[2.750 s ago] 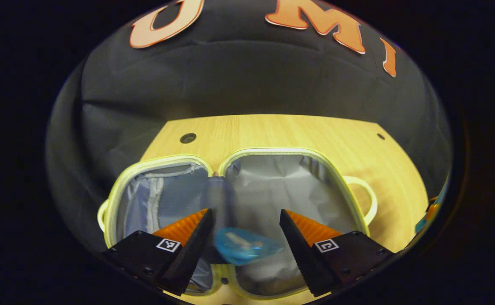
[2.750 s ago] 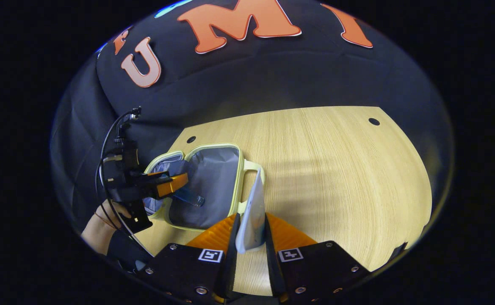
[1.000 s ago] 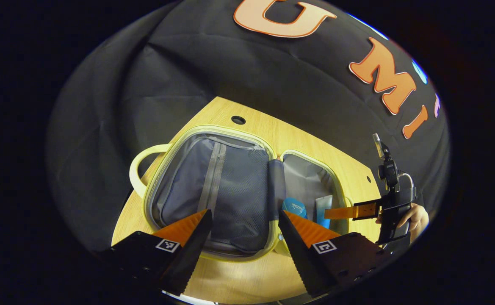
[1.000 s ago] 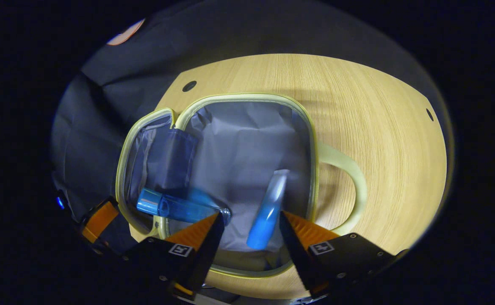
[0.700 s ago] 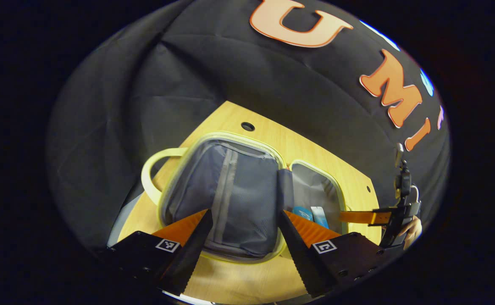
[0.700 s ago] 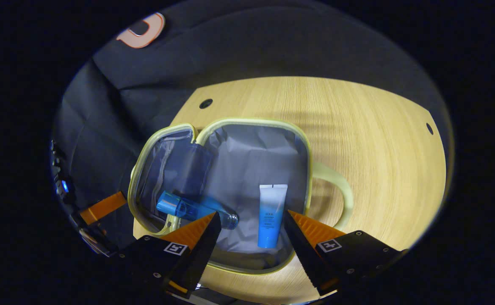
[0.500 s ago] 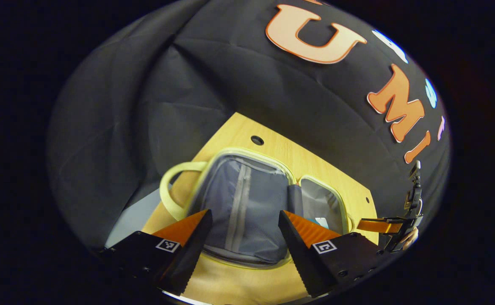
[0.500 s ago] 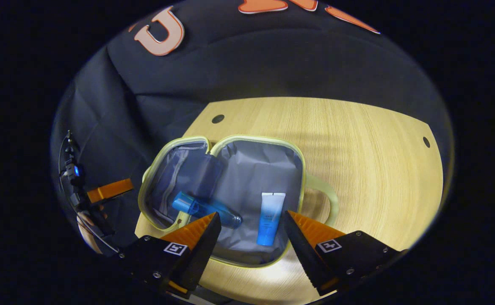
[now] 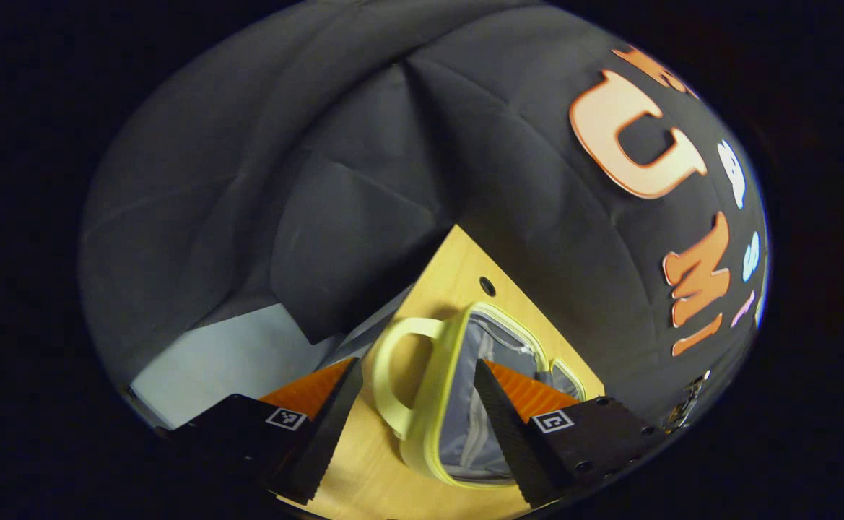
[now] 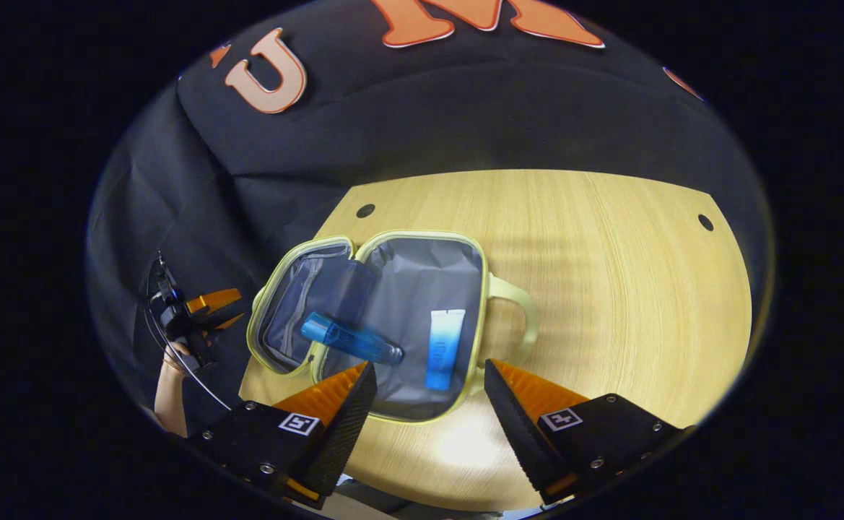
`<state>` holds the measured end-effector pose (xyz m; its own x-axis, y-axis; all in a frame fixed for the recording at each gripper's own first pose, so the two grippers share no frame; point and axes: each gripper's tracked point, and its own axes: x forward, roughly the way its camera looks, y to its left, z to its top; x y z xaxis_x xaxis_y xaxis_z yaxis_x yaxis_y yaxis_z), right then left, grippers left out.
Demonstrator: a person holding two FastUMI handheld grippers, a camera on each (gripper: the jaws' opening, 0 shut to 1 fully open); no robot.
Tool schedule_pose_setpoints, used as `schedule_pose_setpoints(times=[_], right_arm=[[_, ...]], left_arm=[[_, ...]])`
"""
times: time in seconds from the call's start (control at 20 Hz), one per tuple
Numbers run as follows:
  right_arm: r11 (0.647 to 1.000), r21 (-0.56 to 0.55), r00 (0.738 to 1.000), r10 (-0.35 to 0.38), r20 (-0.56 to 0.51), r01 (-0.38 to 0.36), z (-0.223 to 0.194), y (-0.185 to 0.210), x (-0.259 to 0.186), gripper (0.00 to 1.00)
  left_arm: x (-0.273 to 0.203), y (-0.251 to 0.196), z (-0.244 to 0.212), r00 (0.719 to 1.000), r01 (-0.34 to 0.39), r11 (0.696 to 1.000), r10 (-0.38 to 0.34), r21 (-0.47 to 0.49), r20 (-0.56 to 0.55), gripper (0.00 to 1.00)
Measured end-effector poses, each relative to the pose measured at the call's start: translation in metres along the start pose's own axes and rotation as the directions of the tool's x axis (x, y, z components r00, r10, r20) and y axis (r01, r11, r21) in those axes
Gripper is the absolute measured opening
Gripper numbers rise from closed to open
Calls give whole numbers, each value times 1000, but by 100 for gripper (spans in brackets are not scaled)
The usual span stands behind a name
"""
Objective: First open the suitcase, pack the skin care products into it, and then close the suitcase.
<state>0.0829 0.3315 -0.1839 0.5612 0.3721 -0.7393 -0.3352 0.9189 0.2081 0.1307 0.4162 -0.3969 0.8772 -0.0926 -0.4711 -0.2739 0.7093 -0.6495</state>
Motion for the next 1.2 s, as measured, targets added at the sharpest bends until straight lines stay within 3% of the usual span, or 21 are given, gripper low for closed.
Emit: schedule_pose_setpoints(times=[0.2, 0.4, 0.6, 0.7, 0.75, 0.8, 0.85, 0.9, 0.95, 1.2], right_arm=[[999, 31, 999, -22, -35, 23, -15, -11, -5, 96], [992, 125, 1000, 2, -31, 2, -15, -10, -6, 96], [992, 128, 999, -18, -30, 22, -20, -18, -10, 96], [988, 153, 1000, -15, -24, 18, -20, -17, -11, 96], [987, 160, 1000, -12, -23, 15, -21, -17, -11, 96], [987, 159, 1000, -12, -23, 16, -23, -18, -11, 96], [988, 155, 1000, -15, -25, 19, -25, -20, -11, 96], [988, 151, 999, -20, -27, 23, -27, -22, -12, 96], [988, 151, 999, -20, -28, 24, -27, -25, -13, 96], [988, 155, 1000, -10, -13, 12, -28, -30, -16, 96]], left_arm=[[19, 12, 8, 996, 91, 983, -86, -162, 34, 97], [35, 4, 2, 983, 182, 928, -170, -324, 63, 97], [52, 4, -19, 988, 143, 951, -151, -272, -8, 94], [58, 10, -19, 996, 80, 968, -86, -239, -15, 71], [60, 7, -18, 996, 82, 967, -87, -242, -10, 58], [60, -3, -17, 993, 114, 960, -118, -255, 0, 56], [63, 0, -19, 996, 83, 969, -83, -235, 6, 56], [65, 15, -20, 1000, -13, 979, 15, -203, 6, 34], [63, 17, -24, 999, -37, 982, 35, -188, -14, 12], [37, -20, 2, 992, -104, 995, 104, -12, 73, 10]])
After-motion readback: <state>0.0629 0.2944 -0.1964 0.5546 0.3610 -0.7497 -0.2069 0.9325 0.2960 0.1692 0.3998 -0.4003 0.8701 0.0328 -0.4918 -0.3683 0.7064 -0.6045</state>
